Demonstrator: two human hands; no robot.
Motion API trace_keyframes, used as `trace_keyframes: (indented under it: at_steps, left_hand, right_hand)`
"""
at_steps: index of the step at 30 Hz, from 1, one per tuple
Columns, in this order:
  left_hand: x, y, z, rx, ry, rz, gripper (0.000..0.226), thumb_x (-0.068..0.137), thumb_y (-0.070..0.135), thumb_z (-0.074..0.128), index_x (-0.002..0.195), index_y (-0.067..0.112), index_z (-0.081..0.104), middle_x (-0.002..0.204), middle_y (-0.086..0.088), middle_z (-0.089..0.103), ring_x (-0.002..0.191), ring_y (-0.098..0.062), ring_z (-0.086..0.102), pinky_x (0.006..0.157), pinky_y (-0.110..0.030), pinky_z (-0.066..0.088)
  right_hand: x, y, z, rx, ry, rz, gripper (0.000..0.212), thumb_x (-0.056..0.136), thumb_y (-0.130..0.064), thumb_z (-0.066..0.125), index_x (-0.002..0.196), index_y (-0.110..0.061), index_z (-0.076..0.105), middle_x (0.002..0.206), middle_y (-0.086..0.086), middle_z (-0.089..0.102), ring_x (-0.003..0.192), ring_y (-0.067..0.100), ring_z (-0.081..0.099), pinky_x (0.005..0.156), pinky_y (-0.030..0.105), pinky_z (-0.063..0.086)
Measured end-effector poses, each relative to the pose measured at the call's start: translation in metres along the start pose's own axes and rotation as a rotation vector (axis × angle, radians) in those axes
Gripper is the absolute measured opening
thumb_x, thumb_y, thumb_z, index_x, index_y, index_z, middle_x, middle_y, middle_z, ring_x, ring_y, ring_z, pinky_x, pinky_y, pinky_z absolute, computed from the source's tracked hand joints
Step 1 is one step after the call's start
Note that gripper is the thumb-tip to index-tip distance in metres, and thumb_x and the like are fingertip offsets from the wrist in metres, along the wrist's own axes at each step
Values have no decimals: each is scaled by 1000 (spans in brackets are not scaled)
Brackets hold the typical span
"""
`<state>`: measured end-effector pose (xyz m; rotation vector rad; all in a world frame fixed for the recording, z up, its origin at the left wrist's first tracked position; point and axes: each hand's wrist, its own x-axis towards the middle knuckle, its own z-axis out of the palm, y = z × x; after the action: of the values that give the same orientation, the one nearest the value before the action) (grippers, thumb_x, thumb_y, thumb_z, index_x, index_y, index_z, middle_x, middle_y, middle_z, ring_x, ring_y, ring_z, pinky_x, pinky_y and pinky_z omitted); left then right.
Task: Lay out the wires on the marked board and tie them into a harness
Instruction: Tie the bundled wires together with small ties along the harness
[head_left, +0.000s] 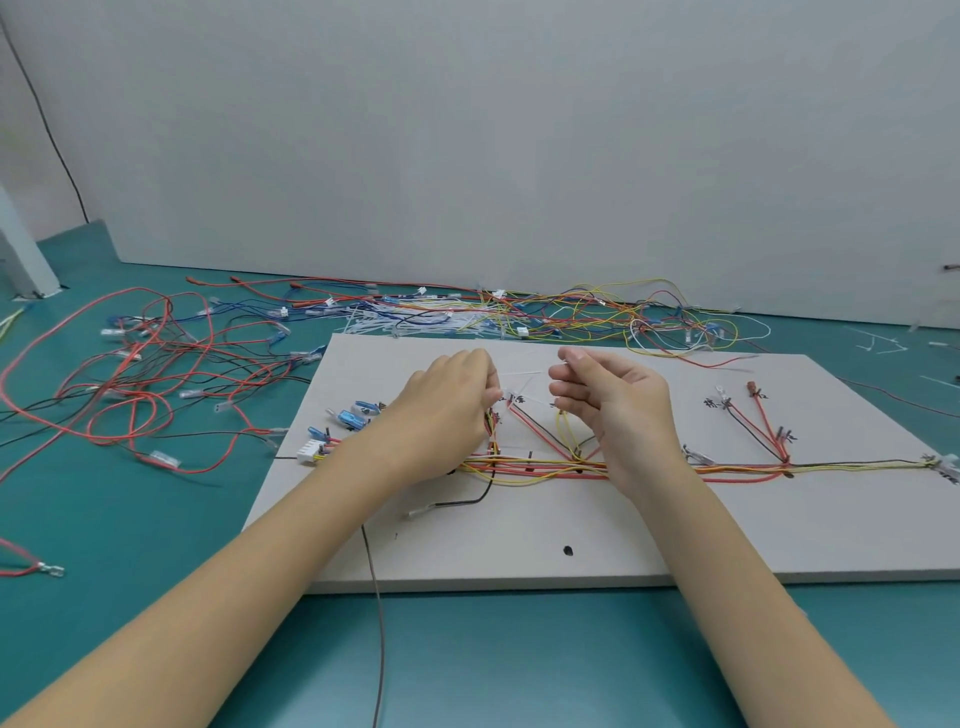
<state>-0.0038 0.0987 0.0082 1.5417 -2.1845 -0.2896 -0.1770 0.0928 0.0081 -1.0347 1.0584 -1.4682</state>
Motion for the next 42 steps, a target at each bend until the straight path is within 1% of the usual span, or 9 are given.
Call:
trace_keyframes:
  at_steps: [4,10,14,17,21,24,28,36,42]
  left_hand:
    - [0,-5,-3,-74,3,8,10,100,23,47,91,21,50,94,6,52,92,-18,47,83,-37,42]
    - [1,-5,-10,-462,74,9,25,98,36,52,89,20,70,83,9,68,74,0,58,68,-15,44]
    - [-3,3,-8,-516,47,94,18,91,31,66,81,18,75,74,2,71,67,-7,63,62,-15,46]
    - [-4,4,-4,-357,41,128,18,92,27,65,79,18,74,67,1,69,65,-15,62,65,-31,50]
    - [-3,-3,-4,-302,73,66,19,92,29,63,79,18,73,70,4,69,70,-14,63,72,-40,51]
    - [-3,-6,-3,-287,62,47,21,92,31,62,78,19,72,68,5,67,71,-15,61,72,-41,51]
    - [-5,-1,-1,-232,114,117,22,92,30,63,75,18,71,69,8,64,77,-12,53,73,-34,43]
    - [-11,7,7,-290,266,85,22,93,27,61,74,19,65,57,3,60,59,-17,54,59,-36,46]
    - [-11,6,8,-307,96,82,21,94,27,59,74,22,64,63,7,68,67,-9,60,72,-37,49]
  right_hand:
    - [1,0,-1,-48,-4,-28,10,92,-11,64,86,-4,69,67,4,67,58,15,63,58,22,55]
    - [4,-7,-9,-33,-34,-19,14,94,-14,61,85,-5,67,64,1,66,56,12,63,55,19,53]
    - [4,-6,-8,-19,-131,10,13,93,-16,62,88,-6,67,64,0,64,56,12,61,54,19,51]
    - [4,-5,-7,-44,-155,11,15,93,-19,63,87,-6,68,66,3,65,55,13,61,52,20,51]
    - [9,-3,-15,-544,-25,-100,41,92,-41,60,69,-7,67,60,4,66,53,12,56,53,26,47]
    - [11,-2,-22,-924,48,-196,42,82,-36,62,51,-9,51,51,5,53,53,18,46,59,32,43]
    - [11,-1,-23,-1075,-55,-129,35,75,-31,60,43,-20,49,38,-7,43,50,19,43,55,27,36]
    - [4,-3,-29,-1445,-307,5,34,78,-38,57,57,-17,40,57,-4,48,59,18,48,53,29,32]
    - [3,-3,-28,-1522,-387,6,36,86,-34,50,58,-16,38,58,-2,44,57,18,43,53,30,30]
